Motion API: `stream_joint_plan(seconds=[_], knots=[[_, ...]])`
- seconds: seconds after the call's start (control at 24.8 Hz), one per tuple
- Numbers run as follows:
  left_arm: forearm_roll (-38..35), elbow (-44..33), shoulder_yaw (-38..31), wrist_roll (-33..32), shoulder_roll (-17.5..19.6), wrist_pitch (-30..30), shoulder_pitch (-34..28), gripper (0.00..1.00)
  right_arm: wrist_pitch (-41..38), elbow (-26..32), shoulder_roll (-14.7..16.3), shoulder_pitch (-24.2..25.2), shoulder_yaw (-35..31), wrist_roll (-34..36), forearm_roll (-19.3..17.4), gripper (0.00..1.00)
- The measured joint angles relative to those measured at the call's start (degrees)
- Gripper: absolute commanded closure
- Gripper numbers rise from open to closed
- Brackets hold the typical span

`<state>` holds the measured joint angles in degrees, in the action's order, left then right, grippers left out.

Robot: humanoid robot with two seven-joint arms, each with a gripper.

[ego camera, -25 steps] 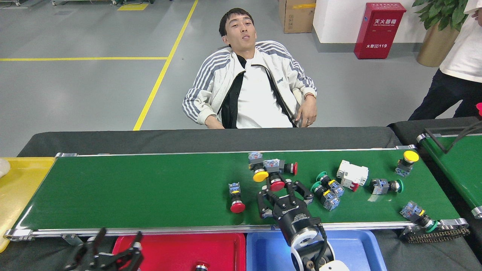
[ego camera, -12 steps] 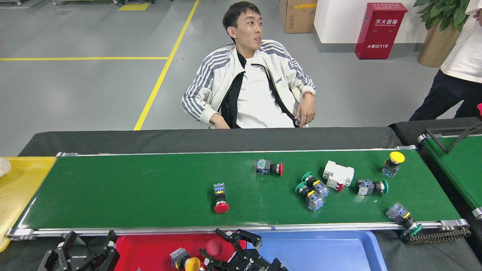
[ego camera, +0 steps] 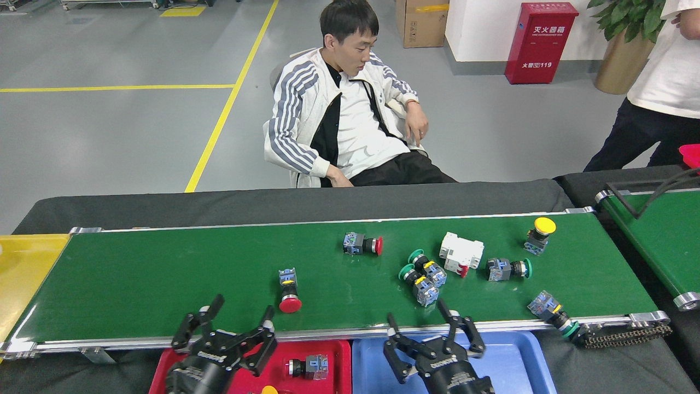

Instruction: Pick switch part from conveyor to tray

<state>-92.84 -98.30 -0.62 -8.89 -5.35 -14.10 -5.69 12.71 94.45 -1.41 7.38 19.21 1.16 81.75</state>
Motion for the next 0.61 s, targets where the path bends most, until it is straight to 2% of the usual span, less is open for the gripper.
stream_joint_plan(seconds=[0.44,0.48,0.52,0.57,0.61], knots=[[-0.2,12.0,-1.0,-0.1,1.2,5.2,7.8,0.02,1.4,-0.2,0.4,-0.2,0.6,0.6,0.0,0.0],[-0.2,13.0,-1.0,-0.1,1.7,6.0,8.4,0.1,0.3,-0.4,0.9,-0.9,1.1,0.4,0.1,0.0],[-0.2,13.8,-1.0,-0.1,2.1,6.4,8.9,0.22,-0.7,-0.8,1.3,-1.8,1.6,0.0,0.1,0.0],[-0.2,14.6,-1.0,-0.3,2.6,7.0,9.4,0.39,-1.9,-1.3,1.5,-3.1,2.1,-0.8,0.1,0.0],[-0.2,15.0,-1.0,-0.3,3.2,7.5,9.5,0.66,-3.2,-1.7,1.6,-4.4,2.7,-1.8,0.1,0.0]])
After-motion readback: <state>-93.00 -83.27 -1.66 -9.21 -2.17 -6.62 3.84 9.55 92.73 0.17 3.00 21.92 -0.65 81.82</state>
